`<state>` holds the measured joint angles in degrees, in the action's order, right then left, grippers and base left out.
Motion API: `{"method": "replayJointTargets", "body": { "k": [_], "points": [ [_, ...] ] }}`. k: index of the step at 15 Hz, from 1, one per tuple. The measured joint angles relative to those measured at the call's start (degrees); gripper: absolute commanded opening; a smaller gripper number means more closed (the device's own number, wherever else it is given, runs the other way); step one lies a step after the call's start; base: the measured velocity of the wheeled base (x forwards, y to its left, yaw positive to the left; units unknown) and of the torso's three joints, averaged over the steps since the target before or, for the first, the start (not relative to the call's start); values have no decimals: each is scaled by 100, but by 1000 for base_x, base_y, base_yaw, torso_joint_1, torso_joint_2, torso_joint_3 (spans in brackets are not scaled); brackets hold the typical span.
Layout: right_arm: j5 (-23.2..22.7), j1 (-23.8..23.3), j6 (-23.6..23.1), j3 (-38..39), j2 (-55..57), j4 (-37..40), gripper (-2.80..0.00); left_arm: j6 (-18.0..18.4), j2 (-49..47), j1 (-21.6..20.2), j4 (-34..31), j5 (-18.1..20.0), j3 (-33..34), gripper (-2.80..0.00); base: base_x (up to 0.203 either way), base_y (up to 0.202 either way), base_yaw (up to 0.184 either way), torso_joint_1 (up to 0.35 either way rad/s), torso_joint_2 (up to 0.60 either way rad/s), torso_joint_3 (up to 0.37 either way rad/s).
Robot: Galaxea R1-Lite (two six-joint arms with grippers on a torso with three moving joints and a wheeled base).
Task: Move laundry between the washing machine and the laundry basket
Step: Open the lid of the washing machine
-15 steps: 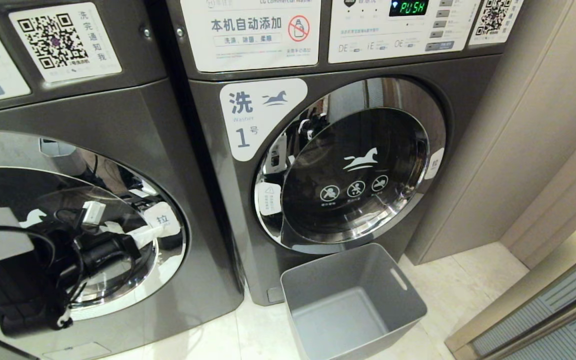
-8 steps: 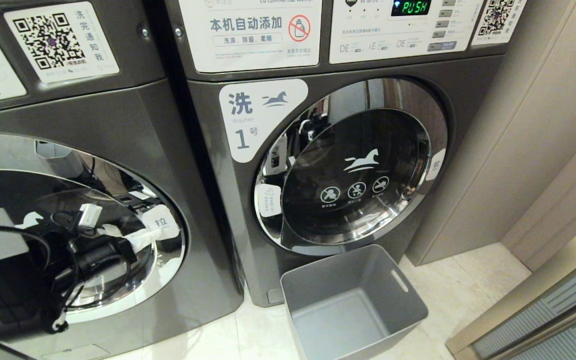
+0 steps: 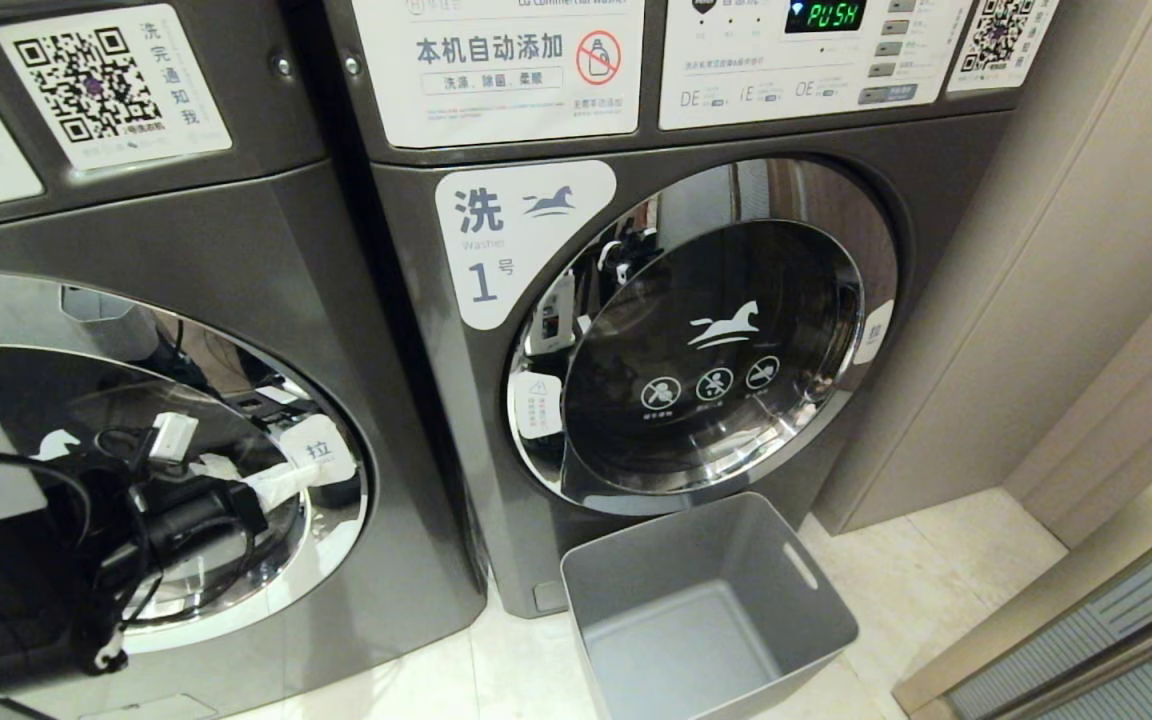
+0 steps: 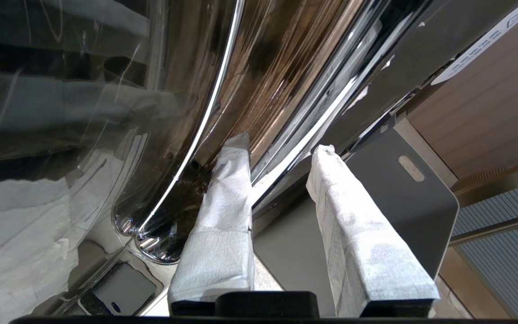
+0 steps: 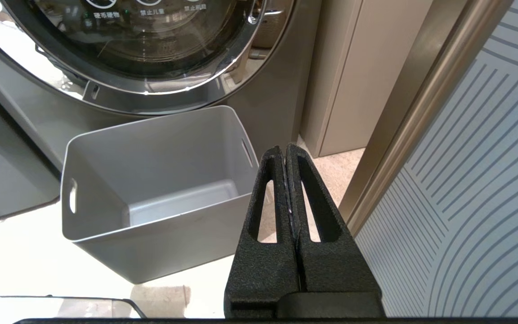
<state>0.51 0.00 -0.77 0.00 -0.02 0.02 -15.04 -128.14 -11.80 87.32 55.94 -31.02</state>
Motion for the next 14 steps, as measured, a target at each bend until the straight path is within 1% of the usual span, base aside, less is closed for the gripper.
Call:
{"method": "replayJointTargets", "body": {
  "k": [1,2,3,7,13,14],
  "points": [
    [0,0,1,0,-1,-2,-280,15,17,-27,1,78,49,-280,0,0,0,0,0,0],
    [1,0,2,0,-2,0,-280,60,32,-65,-24,452,170,-280,0,0,0,0,0,0],
    [0,0,1,0,-2,-2,-280,72,50,-84,-54,538,198,-280,0,0,0,-29,-12,13],
    [1,0,1,0,-2,2,-280,121,101,-149,-39,584,230,-280,0,0,0,0,0,0],
    [0,0,2,0,0,-2,-280,258,189,-286,-24,494,472,-280,0,0,0,0,0,0],
    [0,0,1,0,-1,3,-280,269,211,-303,-24,478,508,0,0,0,0,0,0,0]
  ]
}}
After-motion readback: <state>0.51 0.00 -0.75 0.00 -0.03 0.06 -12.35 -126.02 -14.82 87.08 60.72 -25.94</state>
